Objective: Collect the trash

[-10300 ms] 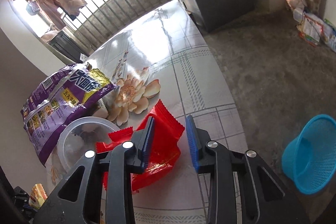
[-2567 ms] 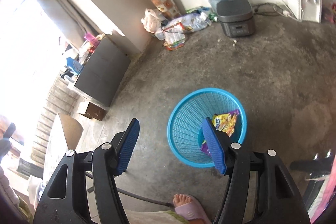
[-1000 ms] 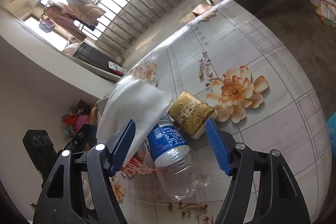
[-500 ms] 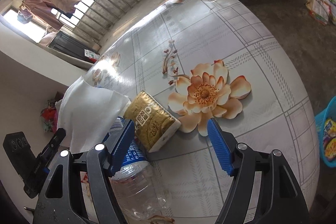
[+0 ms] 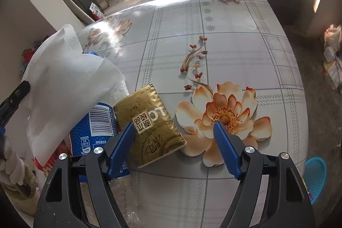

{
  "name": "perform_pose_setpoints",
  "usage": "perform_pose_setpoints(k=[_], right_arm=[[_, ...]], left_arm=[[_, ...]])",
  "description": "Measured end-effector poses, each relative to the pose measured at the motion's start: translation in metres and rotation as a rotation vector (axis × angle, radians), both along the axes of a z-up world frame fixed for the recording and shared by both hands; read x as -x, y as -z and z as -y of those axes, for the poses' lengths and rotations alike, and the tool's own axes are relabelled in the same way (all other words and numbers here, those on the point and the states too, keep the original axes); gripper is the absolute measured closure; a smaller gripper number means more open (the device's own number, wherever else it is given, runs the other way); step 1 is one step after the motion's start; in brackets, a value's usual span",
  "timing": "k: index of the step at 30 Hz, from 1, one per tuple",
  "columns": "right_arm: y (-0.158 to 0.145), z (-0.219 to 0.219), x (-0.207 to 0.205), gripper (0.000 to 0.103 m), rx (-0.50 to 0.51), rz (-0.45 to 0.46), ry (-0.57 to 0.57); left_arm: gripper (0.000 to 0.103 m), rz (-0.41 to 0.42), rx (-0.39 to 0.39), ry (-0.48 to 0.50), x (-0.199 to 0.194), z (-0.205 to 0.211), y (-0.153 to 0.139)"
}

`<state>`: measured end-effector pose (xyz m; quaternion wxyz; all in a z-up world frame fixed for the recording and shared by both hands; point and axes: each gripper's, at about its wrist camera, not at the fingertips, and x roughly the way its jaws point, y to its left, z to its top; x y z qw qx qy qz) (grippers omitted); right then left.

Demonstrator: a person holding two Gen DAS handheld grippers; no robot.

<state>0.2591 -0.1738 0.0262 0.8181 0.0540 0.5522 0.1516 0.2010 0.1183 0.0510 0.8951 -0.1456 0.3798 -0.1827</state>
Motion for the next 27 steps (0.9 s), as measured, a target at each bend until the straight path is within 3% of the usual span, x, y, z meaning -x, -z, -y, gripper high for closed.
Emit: perform_pose_setpoints(k=[8,15,23,27], right_arm=[[0.001,-0.021,-0.015,0.031,0.035,-0.013,-0.087],[0.006,-0.001,-0.014,0.031,0.0,-0.018,-0.012],[0.005,0.023,-0.002,0.031,0.053,0.003,0.098],[0.0,0.033,0.004,0.031,0.018,0.006,0.099]], left_arm=[[0.102,-0.008,0.012,-0.005,0.001,0.0,0.0],[0.102,-0.008,0.013,0.001,0.004,0.002,-0.002],[0.102,-0.001,0.018,0.0,0.007,0.002,-0.005],[0.102,0.003,0.02,0.008,0.01,0.005,-0.007]])
